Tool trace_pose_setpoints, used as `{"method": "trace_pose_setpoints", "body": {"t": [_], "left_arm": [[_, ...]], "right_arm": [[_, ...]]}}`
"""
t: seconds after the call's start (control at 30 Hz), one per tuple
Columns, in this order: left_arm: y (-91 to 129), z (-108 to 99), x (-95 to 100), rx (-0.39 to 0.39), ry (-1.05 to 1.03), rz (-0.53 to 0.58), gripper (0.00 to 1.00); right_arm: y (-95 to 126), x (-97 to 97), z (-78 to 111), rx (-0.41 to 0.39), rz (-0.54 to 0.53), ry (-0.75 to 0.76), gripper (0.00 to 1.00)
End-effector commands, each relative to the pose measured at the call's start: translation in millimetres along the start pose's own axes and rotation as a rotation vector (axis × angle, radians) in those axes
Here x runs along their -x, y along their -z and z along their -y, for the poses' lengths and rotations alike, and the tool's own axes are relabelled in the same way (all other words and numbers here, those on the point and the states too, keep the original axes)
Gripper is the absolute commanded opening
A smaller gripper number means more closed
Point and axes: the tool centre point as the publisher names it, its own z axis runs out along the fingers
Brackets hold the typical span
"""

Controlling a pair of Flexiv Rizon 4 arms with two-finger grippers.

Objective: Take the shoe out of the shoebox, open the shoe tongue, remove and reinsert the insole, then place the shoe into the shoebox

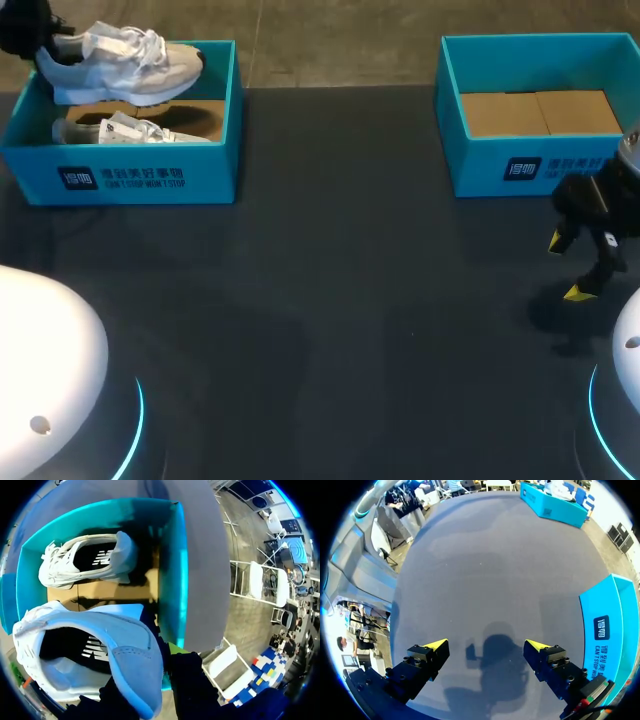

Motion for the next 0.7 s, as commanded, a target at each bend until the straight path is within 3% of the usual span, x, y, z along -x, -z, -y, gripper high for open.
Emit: {"method": "trace_pose_setpoints", "body": {"t": [0.03, 0.7], "left_arm": [[-8.5, 0.1, 5.6, -0.002, 0.001, -0.009, 0.00], [-38.9, -11.5, 16.5, -0.031, 0.031, -0.051, 0.00]], "right_arm": [[-0.3, -0.5, -0.4, -0.003, 0.001, -0.001, 1.00], [-0.3, -0.5, -0.4, -0.003, 0.001, -0.001, 1.00]]}}
